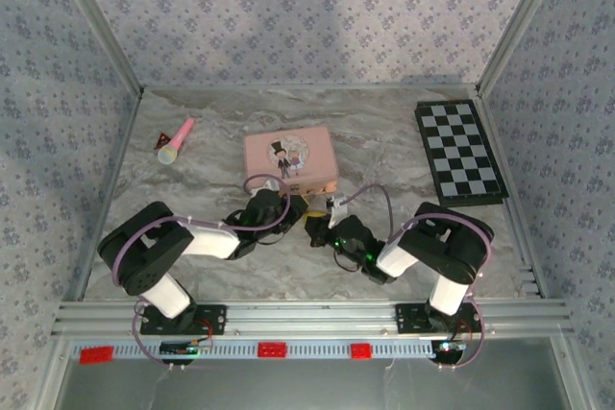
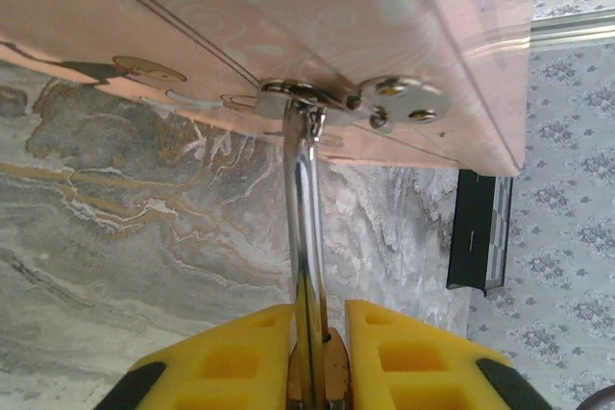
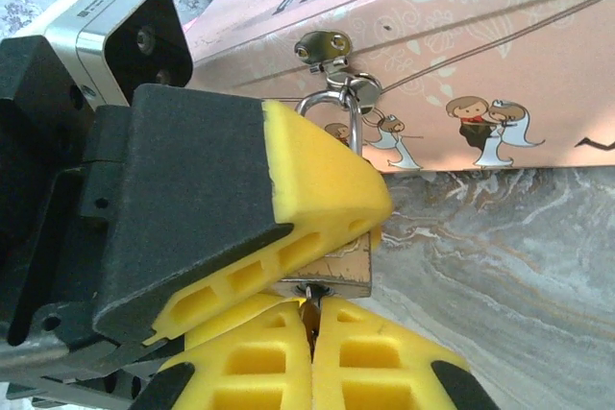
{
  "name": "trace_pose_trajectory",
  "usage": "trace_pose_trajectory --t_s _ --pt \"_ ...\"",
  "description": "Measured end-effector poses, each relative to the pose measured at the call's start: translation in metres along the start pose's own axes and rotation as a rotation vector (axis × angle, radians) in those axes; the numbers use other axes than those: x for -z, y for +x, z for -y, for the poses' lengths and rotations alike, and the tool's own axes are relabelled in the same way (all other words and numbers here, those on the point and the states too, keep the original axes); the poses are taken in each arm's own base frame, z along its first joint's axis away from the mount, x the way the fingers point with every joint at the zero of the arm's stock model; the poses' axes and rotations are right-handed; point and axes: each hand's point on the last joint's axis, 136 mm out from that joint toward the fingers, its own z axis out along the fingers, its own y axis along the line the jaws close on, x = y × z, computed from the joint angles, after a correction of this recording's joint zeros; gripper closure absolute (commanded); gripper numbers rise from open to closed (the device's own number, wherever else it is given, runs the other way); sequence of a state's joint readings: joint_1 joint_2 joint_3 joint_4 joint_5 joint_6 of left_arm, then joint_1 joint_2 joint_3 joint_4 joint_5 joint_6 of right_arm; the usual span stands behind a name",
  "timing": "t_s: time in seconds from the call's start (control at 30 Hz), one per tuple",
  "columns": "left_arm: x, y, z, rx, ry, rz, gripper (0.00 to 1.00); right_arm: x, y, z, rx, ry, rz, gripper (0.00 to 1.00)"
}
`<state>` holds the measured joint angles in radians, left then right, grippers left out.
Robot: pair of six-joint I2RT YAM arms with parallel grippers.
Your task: Unlock the padlock with the key
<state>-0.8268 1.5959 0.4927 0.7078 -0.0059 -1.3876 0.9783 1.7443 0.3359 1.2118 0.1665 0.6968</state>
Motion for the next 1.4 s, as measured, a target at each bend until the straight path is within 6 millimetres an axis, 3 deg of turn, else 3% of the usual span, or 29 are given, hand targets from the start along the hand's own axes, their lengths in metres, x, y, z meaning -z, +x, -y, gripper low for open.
trace_pose_trajectory --t_s 0.27,0.5,0.73,1.03,1.23,1.4 --pt "0.000 -0.007 0.006 -0.009 0.021 0.026 0.53 0.005 0.002 0.010 -0.061 0.024 0.013 0.96" --pt "0.012 -0.023 0.012 -0.023 0.021 0.073 0.45 0.005 0.001 0.011 -0.084 0.025 0.017 0.91" --pt "0.046 -0.046 0.017 -0.098 0.003 0.137 0.43 0.005 0.007 0.023 -0.100 0.072 -0.007 0.79" --pt "0.106 -0.090 0.019 -0.282 -0.066 0.256 0.38 0.010 0.009 0.039 -0.102 0.122 -0.026 0.65" --pt "0.148 -0.125 0.007 -0.379 -0.137 0.345 0.33 0.013 -0.014 0.031 -0.044 0.107 -0.030 0.60" --pt "0.152 -0.141 -0.019 -0.413 -0.213 0.307 0.32 -0.003 -0.042 0.008 0.059 0.072 -0.076 0.57"
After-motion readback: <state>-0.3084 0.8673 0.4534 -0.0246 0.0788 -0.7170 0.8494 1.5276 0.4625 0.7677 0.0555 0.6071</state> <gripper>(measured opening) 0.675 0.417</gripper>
